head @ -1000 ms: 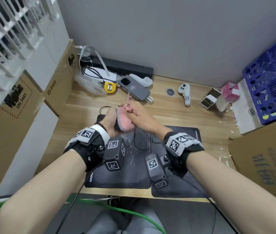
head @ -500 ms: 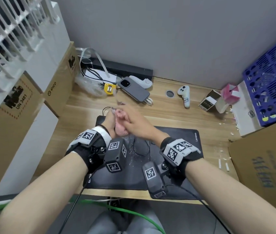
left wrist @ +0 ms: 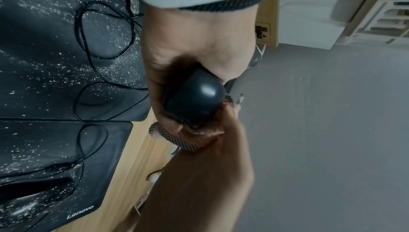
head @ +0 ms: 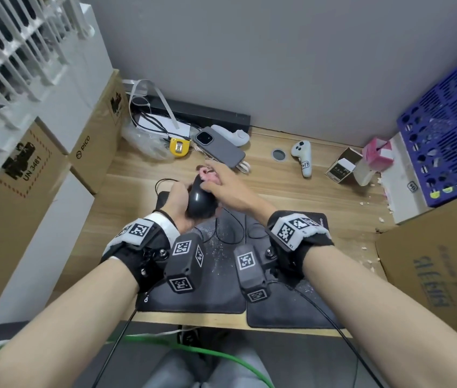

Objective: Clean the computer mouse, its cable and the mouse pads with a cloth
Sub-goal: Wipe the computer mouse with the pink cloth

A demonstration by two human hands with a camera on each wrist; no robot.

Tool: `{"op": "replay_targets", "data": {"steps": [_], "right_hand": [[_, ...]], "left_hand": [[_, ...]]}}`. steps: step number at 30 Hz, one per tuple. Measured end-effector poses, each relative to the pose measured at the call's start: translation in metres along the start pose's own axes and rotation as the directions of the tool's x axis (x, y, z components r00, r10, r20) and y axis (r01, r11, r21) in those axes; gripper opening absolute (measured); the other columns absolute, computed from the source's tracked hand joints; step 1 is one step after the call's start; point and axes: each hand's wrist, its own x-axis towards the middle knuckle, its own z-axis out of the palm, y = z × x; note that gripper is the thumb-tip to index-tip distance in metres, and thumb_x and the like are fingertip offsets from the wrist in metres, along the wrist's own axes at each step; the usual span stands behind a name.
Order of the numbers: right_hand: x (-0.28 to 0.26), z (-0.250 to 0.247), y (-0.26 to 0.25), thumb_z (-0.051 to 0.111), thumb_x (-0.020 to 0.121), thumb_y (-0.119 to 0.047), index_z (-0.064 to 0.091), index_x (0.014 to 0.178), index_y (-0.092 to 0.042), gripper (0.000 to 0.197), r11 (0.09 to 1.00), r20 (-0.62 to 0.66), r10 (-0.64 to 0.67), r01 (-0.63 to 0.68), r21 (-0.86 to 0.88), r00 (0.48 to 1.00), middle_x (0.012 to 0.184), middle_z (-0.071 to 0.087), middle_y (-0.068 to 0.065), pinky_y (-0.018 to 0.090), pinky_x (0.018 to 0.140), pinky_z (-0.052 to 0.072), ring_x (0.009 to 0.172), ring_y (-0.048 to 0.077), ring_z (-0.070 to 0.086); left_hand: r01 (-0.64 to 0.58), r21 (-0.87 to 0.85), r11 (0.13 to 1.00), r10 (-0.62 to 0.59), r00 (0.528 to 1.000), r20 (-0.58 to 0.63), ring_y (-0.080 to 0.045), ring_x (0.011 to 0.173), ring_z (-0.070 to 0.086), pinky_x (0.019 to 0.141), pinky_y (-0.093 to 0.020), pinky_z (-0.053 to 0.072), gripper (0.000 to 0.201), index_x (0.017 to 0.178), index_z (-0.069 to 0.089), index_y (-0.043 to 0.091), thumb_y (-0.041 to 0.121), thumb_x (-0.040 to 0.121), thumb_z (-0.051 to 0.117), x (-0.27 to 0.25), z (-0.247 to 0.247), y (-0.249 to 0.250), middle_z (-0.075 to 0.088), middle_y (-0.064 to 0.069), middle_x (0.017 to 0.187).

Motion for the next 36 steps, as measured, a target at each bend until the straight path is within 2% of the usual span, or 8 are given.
{"op": "replay_targets", "data": {"steps": [4, 7, 13, 19, 25, 30, 32, 36], "right_hand": [[-0.010, 0.006, -0.003, 0.036, 0.104, -0.015, 0.040, 0.143, -0.006, 0.041, 0.985, 0.181, -0.172, 0.163, 0.060, 0.968, 0.156, 0.029, 0.009, 0.017, 0.113, 0.016, 0.142, 0.014, 0.025], [-0.013, 0.004, -0.006, 0.050, 0.097, -0.008, 0.054, 0.135, -0.011, 0.038, 0.949, 0.192, -0.304, 0.313, -0.020, 0.933, 0.142, 0.050, 0.005, 0.001, 0.091, 0.028, 0.109, -0.011, 0.048], [0.001, -0.008, 0.004, 0.046, 0.099, -0.017, 0.063, 0.125, -0.018, 0.032, 0.983, -0.016, -0.160, 0.158, -0.096, 0.987, 0.132, 0.060, -0.001, 0.032, 0.107, 0.037, 0.121, 0.009, 0.052], [-0.017, 0.011, -0.010, 0.050, 0.094, -0.005, 0.060, 0.124, -0.012, 0.032, 0.914, 0.149, -0.396, 0.405, -0.033, 0.906, 0.126, 0.061, 0.004, 0.019, 0.099, 0.039, 0.114, 0.011, 0.053], [-0.012, -0.002, 0.012, 0.038, 0.103, -0.017, 0.052, 0.135, -0.012, 0.036, 0.981, -0.012, -0.188, 0.187, -0.057, 0.982, 0.138, 0.052, 0.005, 0.029, 0.105, 0.034, 0.121, 0.010, 0.044], [-0.015, 0.023, -0.005, 0.048, 0.098, -0.015, 0.052, 0.134, -0.011, 0.036, 0.860, 0.121, -0.455, 0.471, -0.198, 0.882, 0.130, 0.058, 0.005, 0.023, 0.098, 0.028, 0.116, 0.010, 0.044], [-0.014, 0.015, 0.002, 0.048, 0.099, -0.020, 0.050, 0.136, -0.015, 0.037, 0.877, 0.122, -0.431, 0.447, -0.179, 0.894, 0.133, 0.056, 0.004, 0.025, 0.101, 0.029, 0.116, 0.008, 0.044], [-0.009, -0.001, 0.012, 0.034, 0.104, -0.028, 0.048, 0.136, -0.017, 0.037, 0.979, -0.033, -0.168, 0.162, -0.127, 0.985, 0.134, 0.055, 0.008, 0.045, 0.108, 0.033, 0.117, 0.014, 0.046]], "left_hand": [[-0.019, -0.009, 1.000, 0.019, 0.998, -0.062, -0.022, 0.055, 0.067, 0.051, -0.033, 0.057, 0.033, 0.089, 0.060, 0.014, 0.031, 0.096, 0.032, 0.001, -0.008, 0.002, 0.069, -0.008, 0.063], [-0.017, -0.166, 0.986, 0.016, 1.000, -0.007, -0.023, 0.061, 0.067, 0.056, -0.031, 0.058, 0.039, 0.088, 0.061, 0.010, 0.037, 0.099, 0.034, -0.004, -0.007, 0.002, 0.070, -0.013, 0.068], [0.101, 0.195, 0.976, -0.110, 0.993, 0.040, -0.026, 0.053, 0.060, 0.047, -0.027, 0.052, 0.038, 0.094, 0.057, 0.005, 0.034, 0.094, 0.033, -0.015, -0.002, 0.004, 0.064, -0.018, 0.074], [0.041, -0.052, 0.998, -0.043, 0.999, -0.032, -0.018, 0.045, 0.061, 0.045, -0.029, 0.054, 0.037, 0.073, 0.054, 0.011, 0.033, 0.099, 0.038, -0.015, -0.007, 0.005, 0.061, -0.007, 0.056], [0.127, 0.320, 0.939, -0.119, 0.992, -0.044, -0.025, 0.050, 0.059, 0.043, -0.026, 0.051, 0.036, 0.094, 0.053, 0.004, 0.036, 0.094, 0.034, -0.019, 0.001, 0.006, 0.063, -0.017, 0.070], [0.110, 0.422, 0.900, -0.072, 0.992, -0.105, -0.017, 0.099, 0.062, 0.089, -0.031, 0.053, 0.053, 0.127, 0.051, 0.010, -0.001, 0.076, 0.063, -0.020, -0.001, 0.013, 0.058, -0.002, 0.100], [0.272, 0.255, 0.928, -0.294, 0.955, 0.050, -0.016, 0.071, 0.067, 0.062, -0.027, 0.057, 0.033, 0.127, 0.054, 0.015, 0.017, 0.095, 0.045, -0.027, 0.006, 0.014, 0.063, -0.005, 0.087], [0.134, 0.261, 0.956, -0.141, 0.990, 0.008, -0.025, 0.051, 0.059, 0.044, -0.026, 0.051, 0.038, 0.093, 0.055, 0.005, 0.038, 0.095, 0.037, -0.017, -0.011, 0.014, 0.064, -0.016, 0.071]]}}
